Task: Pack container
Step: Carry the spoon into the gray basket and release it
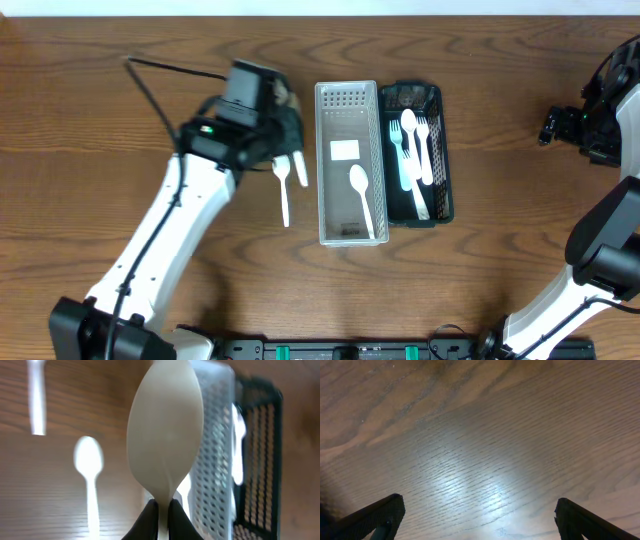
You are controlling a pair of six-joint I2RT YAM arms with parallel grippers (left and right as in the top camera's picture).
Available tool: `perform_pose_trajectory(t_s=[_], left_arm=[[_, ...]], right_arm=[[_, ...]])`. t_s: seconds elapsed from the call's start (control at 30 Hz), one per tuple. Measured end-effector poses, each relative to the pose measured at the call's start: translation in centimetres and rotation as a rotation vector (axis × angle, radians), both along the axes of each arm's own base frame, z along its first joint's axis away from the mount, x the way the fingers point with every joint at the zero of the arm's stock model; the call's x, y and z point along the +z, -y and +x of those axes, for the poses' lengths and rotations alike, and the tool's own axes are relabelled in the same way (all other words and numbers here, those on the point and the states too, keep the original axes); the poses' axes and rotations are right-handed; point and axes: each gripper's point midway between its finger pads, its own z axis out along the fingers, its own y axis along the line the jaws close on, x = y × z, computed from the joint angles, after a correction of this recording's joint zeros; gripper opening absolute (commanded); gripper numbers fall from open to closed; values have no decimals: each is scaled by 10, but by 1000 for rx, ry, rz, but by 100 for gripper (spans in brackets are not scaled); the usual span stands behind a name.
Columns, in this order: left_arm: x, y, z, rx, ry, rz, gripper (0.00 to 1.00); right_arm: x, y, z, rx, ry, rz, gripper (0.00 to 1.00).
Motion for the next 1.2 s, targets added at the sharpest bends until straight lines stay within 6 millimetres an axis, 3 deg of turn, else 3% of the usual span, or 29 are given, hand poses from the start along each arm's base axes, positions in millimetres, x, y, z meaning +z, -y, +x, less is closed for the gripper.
perform_pose_trajectory(t_s=[0.13,0.3,0.5,0.67,0.73,0.87,0.97,1.1,1.2], left_arm=[[-8,30,-13,-96,-5,17,14],[-25,47,-21,-155,-38,48,15],[-44,56,-24,-185,-76,75,50],[-37,62,-11,-181,-18,48,89],[-34,60,-4,-171,3,39,98],[-33,32,13,-83,19,71,98],[-39,-12,24,37,0,154,98],[-49,-68,24,166,-68,248,98],[-55,-94,17,184,-113,310,98]], right_arm=[[0,0,0,0,0,0,99],[0,0,0,0,0,0,99],[0,0,0,0,0,0,99],[0,0,0,0,0,0,99],[0,0,0,0,0,0,99],[0,0,0,0,0,0,99],[0,0,0,0,0,0,99],[0,0,0,0,0,0,99],[0,0,0,0,0,0,99]])
